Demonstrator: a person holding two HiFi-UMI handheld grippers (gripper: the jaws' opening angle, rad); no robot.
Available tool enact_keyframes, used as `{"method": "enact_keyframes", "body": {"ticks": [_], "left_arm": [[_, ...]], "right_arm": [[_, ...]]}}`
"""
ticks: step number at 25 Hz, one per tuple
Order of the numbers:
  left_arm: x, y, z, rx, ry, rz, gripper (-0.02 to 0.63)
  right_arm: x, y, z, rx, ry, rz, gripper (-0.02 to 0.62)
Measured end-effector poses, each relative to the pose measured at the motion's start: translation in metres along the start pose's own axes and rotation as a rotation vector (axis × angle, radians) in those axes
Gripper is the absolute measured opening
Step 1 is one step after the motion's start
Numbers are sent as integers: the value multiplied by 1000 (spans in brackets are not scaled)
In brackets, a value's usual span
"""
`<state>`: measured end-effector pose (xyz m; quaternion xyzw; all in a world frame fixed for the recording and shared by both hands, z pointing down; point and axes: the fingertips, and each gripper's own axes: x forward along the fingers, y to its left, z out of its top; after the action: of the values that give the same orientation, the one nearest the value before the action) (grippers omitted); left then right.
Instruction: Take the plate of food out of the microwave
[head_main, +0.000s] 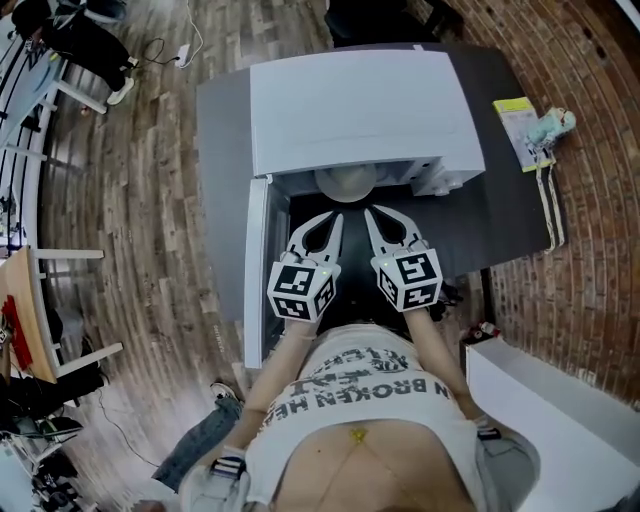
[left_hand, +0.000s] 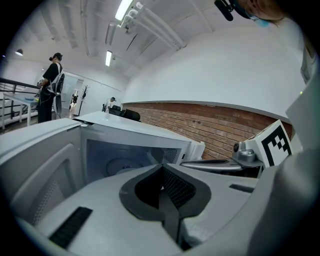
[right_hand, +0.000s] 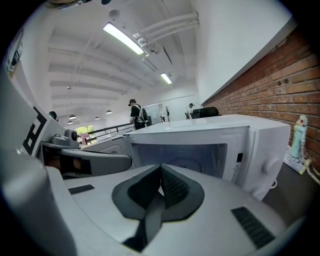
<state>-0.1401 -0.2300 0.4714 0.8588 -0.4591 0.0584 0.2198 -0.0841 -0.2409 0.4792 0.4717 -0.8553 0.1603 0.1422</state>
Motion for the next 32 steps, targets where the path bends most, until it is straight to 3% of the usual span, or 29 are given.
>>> {"method": "enact_keyframes", "body": {"ticks": [15,32], "left_arm": [[34,25,5,-39,8,111,6],[73,77,-51,-136,160,169,6]], "right_arm": [[37,-31,10,-24,36,75,8],[86,-74,-51,53,205,30,8]]}}
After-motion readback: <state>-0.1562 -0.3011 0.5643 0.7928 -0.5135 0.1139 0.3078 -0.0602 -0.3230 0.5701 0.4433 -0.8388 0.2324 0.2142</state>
